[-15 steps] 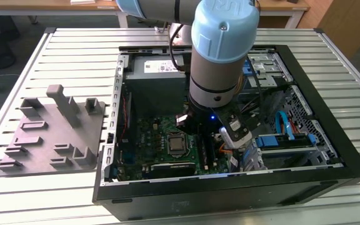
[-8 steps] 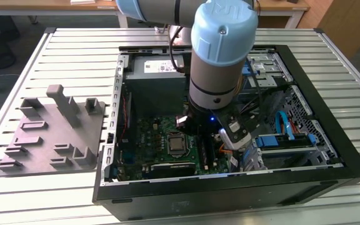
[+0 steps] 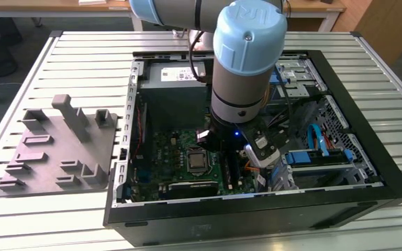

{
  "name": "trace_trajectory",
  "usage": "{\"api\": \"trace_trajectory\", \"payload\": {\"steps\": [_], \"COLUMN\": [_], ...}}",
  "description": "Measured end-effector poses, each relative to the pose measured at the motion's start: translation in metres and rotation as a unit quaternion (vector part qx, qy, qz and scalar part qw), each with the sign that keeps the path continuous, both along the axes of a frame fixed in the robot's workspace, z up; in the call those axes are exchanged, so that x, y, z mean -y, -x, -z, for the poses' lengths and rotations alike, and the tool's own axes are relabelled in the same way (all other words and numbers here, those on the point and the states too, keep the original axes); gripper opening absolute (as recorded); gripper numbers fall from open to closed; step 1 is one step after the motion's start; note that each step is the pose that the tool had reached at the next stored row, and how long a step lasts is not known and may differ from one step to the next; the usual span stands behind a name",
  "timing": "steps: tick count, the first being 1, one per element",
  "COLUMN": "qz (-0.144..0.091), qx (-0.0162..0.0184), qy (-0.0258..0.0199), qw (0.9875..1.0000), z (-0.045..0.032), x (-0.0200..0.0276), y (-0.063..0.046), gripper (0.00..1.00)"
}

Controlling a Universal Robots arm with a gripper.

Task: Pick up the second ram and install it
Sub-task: 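Insert the second ram into the second slot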

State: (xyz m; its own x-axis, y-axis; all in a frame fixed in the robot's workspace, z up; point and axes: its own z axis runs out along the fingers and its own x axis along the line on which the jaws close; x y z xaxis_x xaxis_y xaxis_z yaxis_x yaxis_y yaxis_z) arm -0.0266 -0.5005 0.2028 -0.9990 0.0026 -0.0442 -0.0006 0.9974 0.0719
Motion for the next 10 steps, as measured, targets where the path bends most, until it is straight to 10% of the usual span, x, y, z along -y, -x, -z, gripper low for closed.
{"api": "trace_trajectory", "payload": {"steps": [10], "qz": [0.0], "qx": [0.0], "qy": [0.0002], "qw": [1.0], "z": [-0.0026], "x": [0.0001], "y": [0.0], "gripper": [0.22]}}
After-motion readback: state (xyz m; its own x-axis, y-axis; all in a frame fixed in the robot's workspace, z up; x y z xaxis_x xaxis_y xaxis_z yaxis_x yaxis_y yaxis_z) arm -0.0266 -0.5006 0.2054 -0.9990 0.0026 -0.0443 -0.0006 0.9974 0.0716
